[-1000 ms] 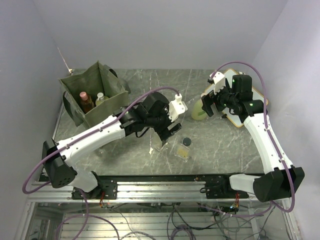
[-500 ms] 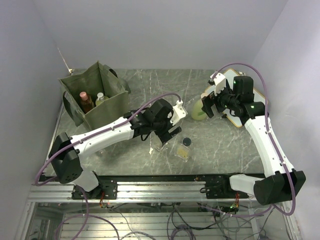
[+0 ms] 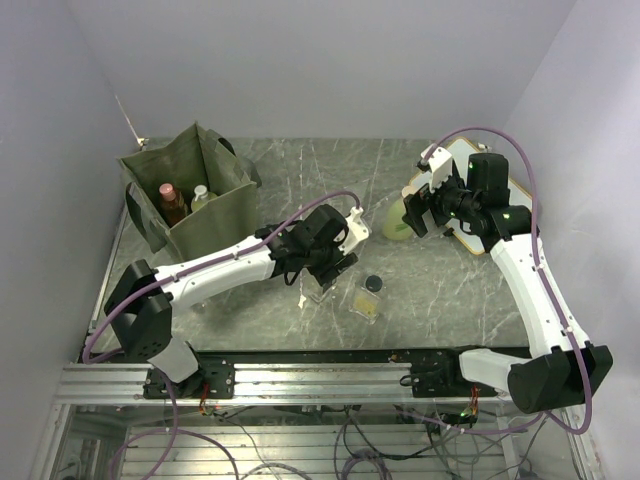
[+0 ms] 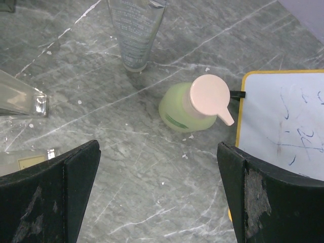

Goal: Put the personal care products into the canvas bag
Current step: Pick up the care product from the center of the board.

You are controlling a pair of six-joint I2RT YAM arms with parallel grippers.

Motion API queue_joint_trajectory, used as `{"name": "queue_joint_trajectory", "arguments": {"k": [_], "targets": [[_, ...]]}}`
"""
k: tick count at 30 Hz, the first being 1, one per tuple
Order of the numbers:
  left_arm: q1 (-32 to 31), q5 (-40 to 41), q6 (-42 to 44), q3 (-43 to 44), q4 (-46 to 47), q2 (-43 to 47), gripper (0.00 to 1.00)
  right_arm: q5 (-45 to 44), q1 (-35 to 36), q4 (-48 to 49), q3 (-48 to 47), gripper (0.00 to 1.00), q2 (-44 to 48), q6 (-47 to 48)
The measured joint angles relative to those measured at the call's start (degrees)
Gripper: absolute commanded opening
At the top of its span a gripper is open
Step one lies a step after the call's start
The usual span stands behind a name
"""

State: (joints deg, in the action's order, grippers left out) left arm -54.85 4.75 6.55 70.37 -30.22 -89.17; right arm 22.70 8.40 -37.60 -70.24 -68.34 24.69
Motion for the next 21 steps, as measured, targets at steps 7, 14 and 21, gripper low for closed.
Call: {"name": "queue_joint_trajectory", "arguments": {"k": [7,14,21], "targets": [[0.0,0.1,0.1,-0.2,0.0,0.0,0.54,0.6,0.0,0.0,0.0,1.00,0.0,0.0],[0.0,-0.7,0.6,-0.2,0.1,0.0,0.29,1.1,0.0,0.0,0.0,1.00,-0.4,0.0],[0.6,-3.1,2.3,-0.2,-0.1,0.4,0.07,1.1,0.0,0.0,0.0,1.00,-0.8,0.0]]}}
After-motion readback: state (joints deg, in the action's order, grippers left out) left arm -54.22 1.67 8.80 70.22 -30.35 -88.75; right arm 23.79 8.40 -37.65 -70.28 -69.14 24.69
